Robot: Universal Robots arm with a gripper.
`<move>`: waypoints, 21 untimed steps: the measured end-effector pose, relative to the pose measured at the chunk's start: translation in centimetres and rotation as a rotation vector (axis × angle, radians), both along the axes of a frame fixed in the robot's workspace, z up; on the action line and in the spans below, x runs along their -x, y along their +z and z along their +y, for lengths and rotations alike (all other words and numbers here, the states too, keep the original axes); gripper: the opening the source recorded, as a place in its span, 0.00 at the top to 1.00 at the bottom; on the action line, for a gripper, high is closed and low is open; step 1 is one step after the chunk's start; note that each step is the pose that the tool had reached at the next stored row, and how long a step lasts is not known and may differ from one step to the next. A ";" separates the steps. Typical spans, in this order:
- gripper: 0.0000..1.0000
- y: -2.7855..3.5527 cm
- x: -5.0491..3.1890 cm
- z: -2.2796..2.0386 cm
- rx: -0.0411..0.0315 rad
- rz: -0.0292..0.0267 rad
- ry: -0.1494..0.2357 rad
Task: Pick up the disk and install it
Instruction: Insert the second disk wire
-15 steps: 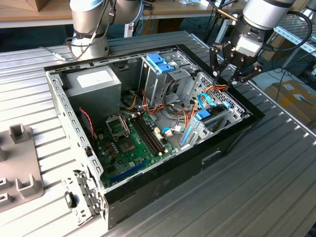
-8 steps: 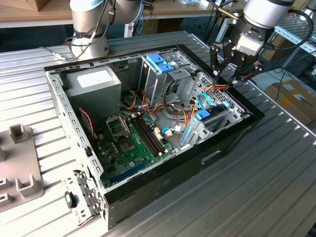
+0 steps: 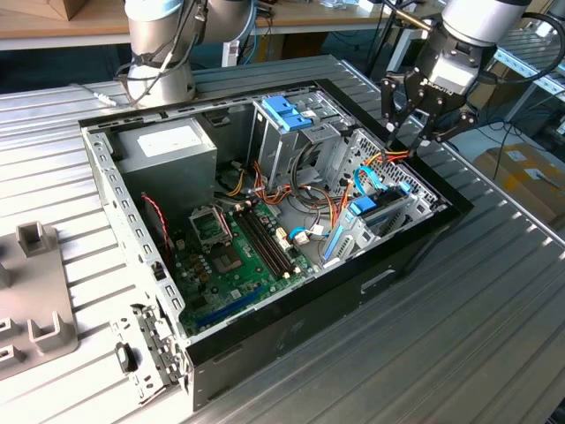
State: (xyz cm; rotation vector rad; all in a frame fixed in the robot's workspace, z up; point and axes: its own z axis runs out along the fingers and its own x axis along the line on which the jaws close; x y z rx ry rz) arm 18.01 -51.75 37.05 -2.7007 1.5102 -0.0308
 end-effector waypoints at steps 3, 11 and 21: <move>0.58 0.30 -0.78 -0.01 0.0028 0.0067 0.000; 0.58 0.31 -1.71 -0.07 0.0169 0.0108 0.004; 0.58 0.21 -1.85 -0.11 0.0309 0.0098 0.132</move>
